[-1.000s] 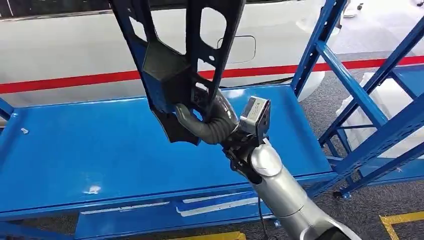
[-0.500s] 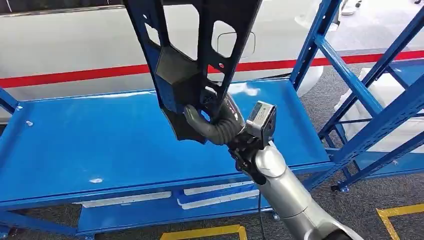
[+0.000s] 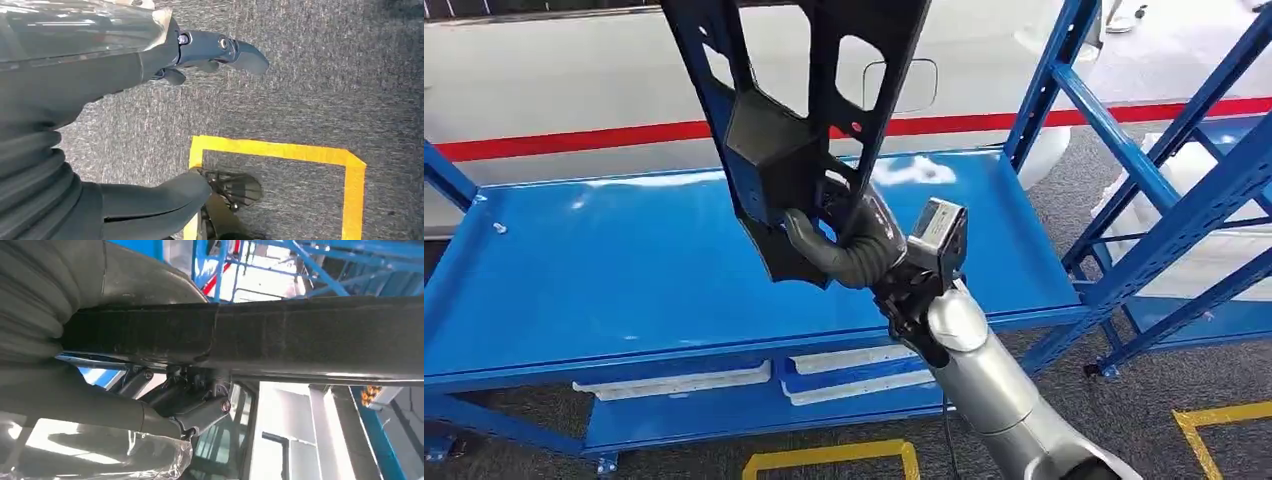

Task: Take the parts from the cabinet and place them on the table.

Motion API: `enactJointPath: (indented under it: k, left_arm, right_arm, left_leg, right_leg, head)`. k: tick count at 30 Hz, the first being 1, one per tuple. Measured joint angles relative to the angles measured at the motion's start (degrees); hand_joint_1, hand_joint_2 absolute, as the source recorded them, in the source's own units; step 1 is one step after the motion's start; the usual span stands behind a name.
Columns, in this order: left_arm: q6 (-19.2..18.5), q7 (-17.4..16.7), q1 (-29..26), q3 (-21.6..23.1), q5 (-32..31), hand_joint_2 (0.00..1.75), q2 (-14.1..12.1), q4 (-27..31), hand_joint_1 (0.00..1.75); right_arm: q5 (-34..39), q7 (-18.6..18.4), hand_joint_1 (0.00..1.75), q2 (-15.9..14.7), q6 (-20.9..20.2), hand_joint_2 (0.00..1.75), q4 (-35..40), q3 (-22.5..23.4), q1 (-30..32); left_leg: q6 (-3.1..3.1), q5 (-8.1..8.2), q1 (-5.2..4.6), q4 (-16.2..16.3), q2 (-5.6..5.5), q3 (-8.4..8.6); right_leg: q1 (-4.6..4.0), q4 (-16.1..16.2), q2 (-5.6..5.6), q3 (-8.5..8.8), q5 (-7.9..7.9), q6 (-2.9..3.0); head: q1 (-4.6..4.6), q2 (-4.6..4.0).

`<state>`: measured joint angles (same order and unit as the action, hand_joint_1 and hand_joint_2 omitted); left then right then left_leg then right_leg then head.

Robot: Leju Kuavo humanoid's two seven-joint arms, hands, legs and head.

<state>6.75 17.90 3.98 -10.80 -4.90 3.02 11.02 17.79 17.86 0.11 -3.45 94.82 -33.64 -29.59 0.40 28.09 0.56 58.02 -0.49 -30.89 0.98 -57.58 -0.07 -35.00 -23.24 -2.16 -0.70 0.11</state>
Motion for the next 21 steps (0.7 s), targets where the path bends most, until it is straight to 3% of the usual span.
enactJointPath:
  k: [1,2,3,5,6,7,8,10,11,12,13,15,16,17,19,20,21]
  left_arm:
    - [0.0,0.0,0.0,0.0,0.1,1.75,0.0,0.0,0.00]
    - [0.1,0.1,0.1,0.0,0.1,1.75,0.1,0.0,0.00]
    - [0.0,0.2,0.1,0.0,0.1,1.75,0.2,0.1,0.00]
    - [0.0,0.3,0.0,0.0,0.1,1.75,0.0,0.2,0.00]
    - [-0.1,0.4,0.0,0.0,0.1,1.75,0.0,0.2,0.00]
    - [-0.2,0.4,0.0,0.0,0.1,1.75,0.0,0.2,0.00]
    - [-0.2,0.5,0.0,0.0,0.1,1.75,0.0,0.2,0.00]
    - [-0.3,0.5,0.0,0.0,0.1,1.75,0.0,0.2,0.00]
    - [-0.3,0.5,0.0,0.0,0.1,1.75,0.0,0.2,0.00]
    - [-0.4,0.5,0.0,0.0,0.1,1.75,0.0,0.3,0.00]
    - [-0.4,0.5,0.0,0.0,0.1,1.75,0.0,0.3,0.00]
    - [-0.6,0.6,0.0,0.0,0.0,1.75,0.0,0.3,0.00]
    - [-0.6,0.6,0.0,0.0,0.0,1.75,0.1,0.3,0.00]
    - [-0.6,0.6,0.0,0.0,0.0,1.75,-0.2,0.3,0.00]
    - [-0.7,0.6,0.0,0.0,-0.2,1.75,-0.1,0.3,0.00]
    - [-0.7,0.6,0.0,0.0,-0.4,1.75,-0.1,0.3,0.00]
    - [-0.7,0.6,0.0,0.0,-0.5,1.75,-0.1,0.3,0.00]
  right_arm:
    - [0.0,-0.1,1.75,0.1,-0.2,1.75,0.0,0.2,0.1]
    - [0.0,-0.1,1.75,0.1,-0.3,1.75,0.0,0.4,0.1]
    - [-0.1,-0.1,1.75,0.1,-0.3,1.75,-0.1,0.6,0.1]
    - [-0.1,-0.2,1.75,0.0,-0.4,1.75,-0.1,0.8,0.4]
    - [-0.1,-0.2,1.75,0.0,-0.4,1.75,-0.1,0.9,0.8]
    - [-0.1,-0.2,1.75,0.0,-0.4,1.75,-0.1,0.9,1.2]
    - [-0.1,-0.3,1.75,-0.1,-0.5,1.75,-0.1,0.9,1.4]
    - [-0.1,-0.3,1.75,0.0,-0.5,1.75,-0.1,0.9,1.5]
    - [-0.1,-0.3,1.75,0.0,-0.5,1.75,-0.1,1.0,1.4]
    - [-0.1,-0.3,1.75,0.0,-0.5,1.75,-0.1,1.0,1.3]
    - [-0.2,-0.3,1.75,0.1,-0.5,1.75,-0.1,1.0,1.4]
    - [-0.2,-0.3,1.75,0.1,-0.6,1.75,-0.1,1.2,1.4]
    - [-0.2,-0.3,1.75,0.1,-0.7,1.75,-0.1,1.3,1.4]
    - [-0.2,-0.3,1.75,0.1,-0.7,1.75,-0.1,1.3,1.5]
    - [-0.2,-0.3,1.75,0.2,-0.8,1.75,0.0,1.3,1.7]
    - [-0.3,-0.3,1.75,0.2,-0.8,1.75,0.0,1.4,2.1]
    - [-0.4,-0.4,1.75,0.2,-0.8,1.75,0.1,1.4,2.4]
  left_leg:
    - [0.77,-0.62,-0.06,-0.5,0.07,-0.26]
    - [1.58,-1.41,0.33,-1.0,0.55,-0.41]
    - [2.08,-1.87,0.08,-1.1,0.47,-0.91]
    - [2.64,-2.72,-0.08,-1.1,0.64,-2.03]
    - [2.67,-3.09,-0.16,-1.0,0.68,-2.61]
    - [2.68,-3.47,-0.27,-1.0,0.68,-3.11]
    - [2.66,-3.79,-0.37,-1.0,0.68,-3.53]
    - [2.40,-4.36,-0.42,-0.9,0.63,-4.13]
    - [2.19,-4.62,-0.43,-0.9,0.61,-4.30]
    - [1.86,-4.82,-0.57,-0.8,0.59,-4.56]
    - [1.40,-5.21,-0.55,-0.9,0.59,-4.71]
    - [0.72,-5.68,-0.43,-0.7,0.59,-4.81]
    - [0.25,-5.98,-0.43,-0.9,0.60,-4.85]
    - [0.02,-5.54,-0.10,-0.4,0.51,-5.30]
    - [-0.52,-0.20,0.12,3.9,0.35,-6.98]
    - [-0.97,2.92,0.26,8.6,0.34,-8.56]
    - [-1.33,4.81,0.33,12.5,0.34,-9.79]
  right_leg:
    - [-0.16,0.2,0.04,-0.17,0.41,-0.61]
    - [0.08,-0.5,0.02,-1.06,-0.16,-0.67]
    - [-0.09,-2.4,0.03,-2.07,-2.18,-0.17]
    - [0.00,-11.6,0.04,-5.48,-7.31,0.53]
    - [-0.04,-16.3,0.06,-7.01,-9.21,0.50]
    - [-0.09,-18.7,0.06,-7.36,-9.94,0.11]
    - [-0.08,-17.9,0.06,-6.23,-9.66,-0.23]
    - [-0.10,-9.4,0.05,-0.23,-7.26,-1.01]
    - [-0.08,-2.9,0.02,3.97,-5.99,-1.12]
    - [-0.22,1.3,0.06,6.48,-6.47,-0.50]
    - [-0.70,0.4,0.10,6.34,-5.40,-0.27]
    - [-0.98,0.6,0.23,5.40,-5.39,0.19]
    - [-0.95,0.8,0.23,4.98,-5.06,0.78]
    - [0.50,1.3,0.16,5.54,-4.38,1.71]
    - [0.20,1.3,-0.01,4.50,-3.58,2.75]
    - [0.10,1.3,-0.05,3.90,-3.09,2.81]
    - [0.05,1.2,-0.05,3.34,-2.66,2.85]
  head:
    - [0.02,0.00]
    - [0.04,0.00]
    - [-0.07,0.00]
    - [-0.35,0.00]
    - [-0.31,0.00]
    - [-0.35,0.00]
    - [-0.33,0.00]
    - [-0.33,0.00]
    - [-0.33,0.00]
    - [-0.33,0.00]
    - [-0.24,0.00]
    - [-0.28,0.00]
    - [-0.39,0.00]
    - [-0.33,0.00]
    - [-0.13,0.00]
    - [-0.22,0.00]
    - [-0.15,0.00]
